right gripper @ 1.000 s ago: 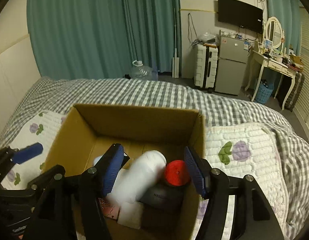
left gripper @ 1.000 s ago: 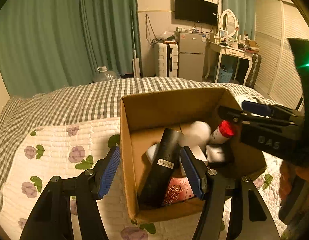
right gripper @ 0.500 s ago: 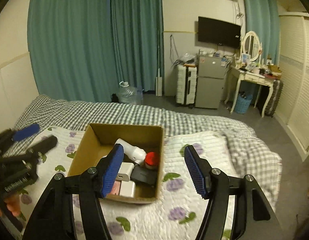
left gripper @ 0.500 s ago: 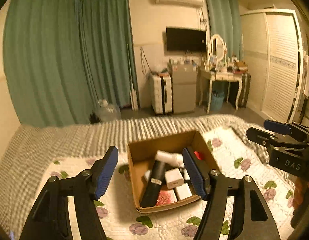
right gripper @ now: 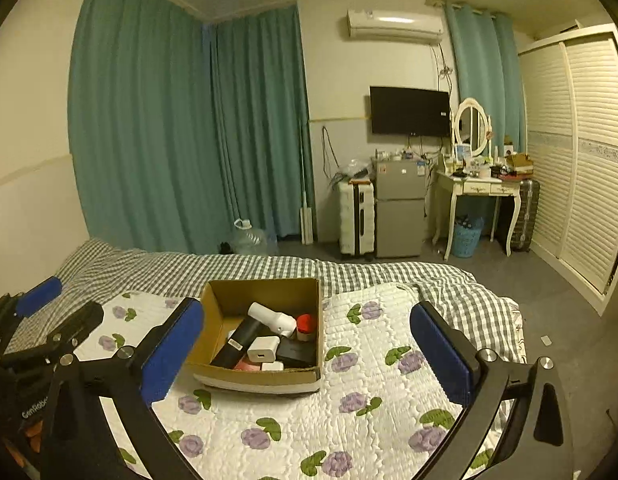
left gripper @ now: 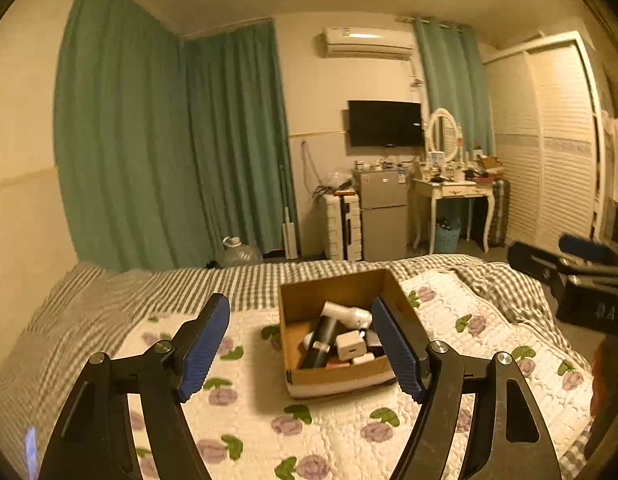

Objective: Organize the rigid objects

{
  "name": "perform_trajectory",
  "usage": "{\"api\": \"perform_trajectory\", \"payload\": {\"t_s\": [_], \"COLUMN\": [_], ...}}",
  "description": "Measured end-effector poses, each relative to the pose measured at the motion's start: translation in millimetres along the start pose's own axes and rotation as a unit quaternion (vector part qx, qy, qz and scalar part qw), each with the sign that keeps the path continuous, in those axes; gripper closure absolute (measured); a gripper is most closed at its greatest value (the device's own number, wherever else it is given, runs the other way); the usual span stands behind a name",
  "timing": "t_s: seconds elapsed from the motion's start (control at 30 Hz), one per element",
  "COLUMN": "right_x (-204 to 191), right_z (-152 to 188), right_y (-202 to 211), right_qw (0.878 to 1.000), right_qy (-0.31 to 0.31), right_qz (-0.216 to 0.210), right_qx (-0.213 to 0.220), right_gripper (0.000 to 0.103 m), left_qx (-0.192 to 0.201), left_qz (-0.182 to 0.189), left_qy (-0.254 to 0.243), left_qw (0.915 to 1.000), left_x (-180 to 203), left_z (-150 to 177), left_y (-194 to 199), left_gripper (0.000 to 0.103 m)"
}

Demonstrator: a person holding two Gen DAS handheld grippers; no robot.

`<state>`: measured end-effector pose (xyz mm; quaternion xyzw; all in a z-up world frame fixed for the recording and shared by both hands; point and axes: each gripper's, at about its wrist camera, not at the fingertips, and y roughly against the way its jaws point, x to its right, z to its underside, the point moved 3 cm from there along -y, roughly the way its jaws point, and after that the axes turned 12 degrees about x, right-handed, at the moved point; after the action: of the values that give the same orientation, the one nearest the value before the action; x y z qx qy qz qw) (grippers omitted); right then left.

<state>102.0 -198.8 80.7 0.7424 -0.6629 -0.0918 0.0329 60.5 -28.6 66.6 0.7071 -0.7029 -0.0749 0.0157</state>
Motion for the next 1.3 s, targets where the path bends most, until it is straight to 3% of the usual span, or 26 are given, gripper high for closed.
{"api": "perform_trajectory", "payload": {"t_s": [0.1, 0.37, 1.3], "right_x": [2, 1, -10], "right_z": [24, 78, 84], "right_y": [-3, -26, -25], "right_qw": [1.0, 0.999, 0.998], "right_qy": [-0.009, -0.003, 0.034], "right_qz": [-0.005, 0.006, 0.02], "right_qx": [-0.003, -0.042, -0.046], "right_gripper": [0.0, 0.0, 0.0], "left_qx": [-0.001, -0.034, -0.065], "left_qz": [-0.004, -0.002, 0.015], "left_qy": [0.024, 0.017, 0.02], "left_qw": [0.9997, 0.9993, 0.9976], "left_x": [-4, -3, 0], "left_z": [14, 52, 69], "left_y": [-6, -22, -19], "left_gripper": [0.026, 0.026, 0.026]}}
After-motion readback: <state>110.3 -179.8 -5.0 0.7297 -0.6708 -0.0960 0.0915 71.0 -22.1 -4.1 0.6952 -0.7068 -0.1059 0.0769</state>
